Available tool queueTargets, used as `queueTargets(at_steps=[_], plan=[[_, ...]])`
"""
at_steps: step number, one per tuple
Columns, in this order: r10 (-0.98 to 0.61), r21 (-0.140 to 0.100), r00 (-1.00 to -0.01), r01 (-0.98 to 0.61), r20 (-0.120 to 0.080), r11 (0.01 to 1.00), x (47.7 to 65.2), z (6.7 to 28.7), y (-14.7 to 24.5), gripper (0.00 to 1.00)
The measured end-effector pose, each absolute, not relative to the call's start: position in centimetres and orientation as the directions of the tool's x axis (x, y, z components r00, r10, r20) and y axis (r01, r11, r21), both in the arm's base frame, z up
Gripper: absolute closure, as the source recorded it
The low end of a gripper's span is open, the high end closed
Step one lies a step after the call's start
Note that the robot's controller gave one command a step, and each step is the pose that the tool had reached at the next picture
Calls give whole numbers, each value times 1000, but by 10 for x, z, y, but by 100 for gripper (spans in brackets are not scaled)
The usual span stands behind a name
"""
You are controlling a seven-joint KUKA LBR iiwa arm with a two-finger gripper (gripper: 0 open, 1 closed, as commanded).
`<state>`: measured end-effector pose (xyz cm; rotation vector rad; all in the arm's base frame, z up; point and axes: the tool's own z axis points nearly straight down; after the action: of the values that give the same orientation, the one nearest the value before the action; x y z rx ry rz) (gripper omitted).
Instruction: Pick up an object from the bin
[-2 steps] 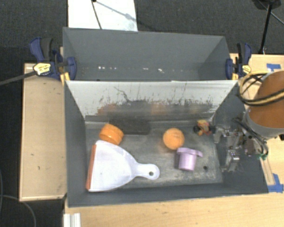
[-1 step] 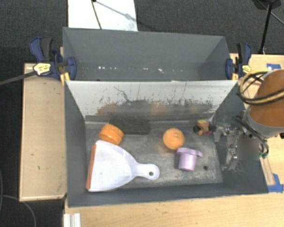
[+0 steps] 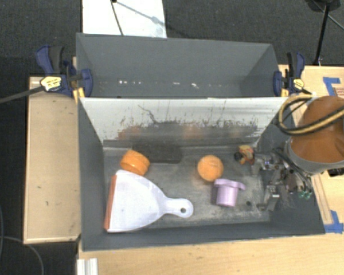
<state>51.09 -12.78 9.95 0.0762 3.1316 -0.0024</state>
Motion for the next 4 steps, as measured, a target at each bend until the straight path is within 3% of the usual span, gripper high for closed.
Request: queueTargets(at_steps=[1,2,3,4], plan=[[91,0,-996,91,0,996,508,72,-104,0],[76,0,-997,76,-1,997,510,71,-86,0],[9,0,-1000,9,-1,1000,498,70,-82,0],[118,1,-993,118,-1,993,487,70,-72,0]])
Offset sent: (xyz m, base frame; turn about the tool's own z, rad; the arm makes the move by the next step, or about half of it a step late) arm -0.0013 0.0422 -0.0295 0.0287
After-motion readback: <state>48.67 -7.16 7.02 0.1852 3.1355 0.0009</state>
